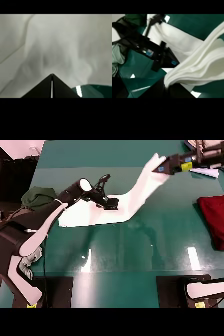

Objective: Fold the shirts.

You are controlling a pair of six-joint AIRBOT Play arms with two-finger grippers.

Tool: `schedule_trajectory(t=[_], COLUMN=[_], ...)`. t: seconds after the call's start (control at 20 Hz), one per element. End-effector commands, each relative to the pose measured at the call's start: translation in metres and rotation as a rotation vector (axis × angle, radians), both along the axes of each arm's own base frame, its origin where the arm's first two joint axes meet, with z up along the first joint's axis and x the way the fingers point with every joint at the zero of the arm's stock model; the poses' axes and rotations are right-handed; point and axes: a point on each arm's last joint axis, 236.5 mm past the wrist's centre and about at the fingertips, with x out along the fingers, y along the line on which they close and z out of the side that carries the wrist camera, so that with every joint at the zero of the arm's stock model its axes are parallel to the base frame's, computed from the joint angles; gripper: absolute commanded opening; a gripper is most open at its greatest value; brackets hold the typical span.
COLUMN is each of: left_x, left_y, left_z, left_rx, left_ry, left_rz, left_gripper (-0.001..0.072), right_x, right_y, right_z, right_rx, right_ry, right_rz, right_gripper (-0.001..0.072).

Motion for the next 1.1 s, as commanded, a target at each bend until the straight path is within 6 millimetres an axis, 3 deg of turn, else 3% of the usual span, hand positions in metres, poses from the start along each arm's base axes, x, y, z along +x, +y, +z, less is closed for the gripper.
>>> schedule_trajectory(t=[0.0,0.25,0.45,0.55,0.75,0.9,1.05], left_x=[0.003,0.001,0.008,0.024,0.045,0.038,0.017], left_y=[-0.009,0.0,0.033,0.067,0.168,0.255,0.317], left_z=[-0.019,-0.019,-0.005,0.017,0.098,0.161,0.211], left_rx=[0.01,0.018,0.045,0.116,0.257,0.384,0.472], left_ry=[0.023,0.051,0.055,-0.03,-0.208,-0.315,-0.386], left_rz=[0.007,-0.003,-0.008,0.006,0.098,0.212,0.319], left_gripper=[0.0027,0.0028,0.0027,0.0027,0.0028,0.0028,0.0028], right_x=[-0.016,-0.026,-0.03,-0.031,-0.031,-0.027,-0.025], right_y=[0.058,0.103,0.12,0.133,0.168,0.206,0.249], right_z=[0.033,0.03,0.019,0.022,0.019,0.002,-0.035], right_rx=[0.015,0.024,0.033,0.044,0.072,0.086,0.092], right_ry=[-0.077,-0.077,-0.057,-0.073,-0.101,-0.106,-0.105], right_rz=[0.109,0.199,0.209,0.21,0.216,0.244,0.248], right_gripper=[0.0013,0.0013,0.0013,0.0013,0.0013,0.0013,0.0014])
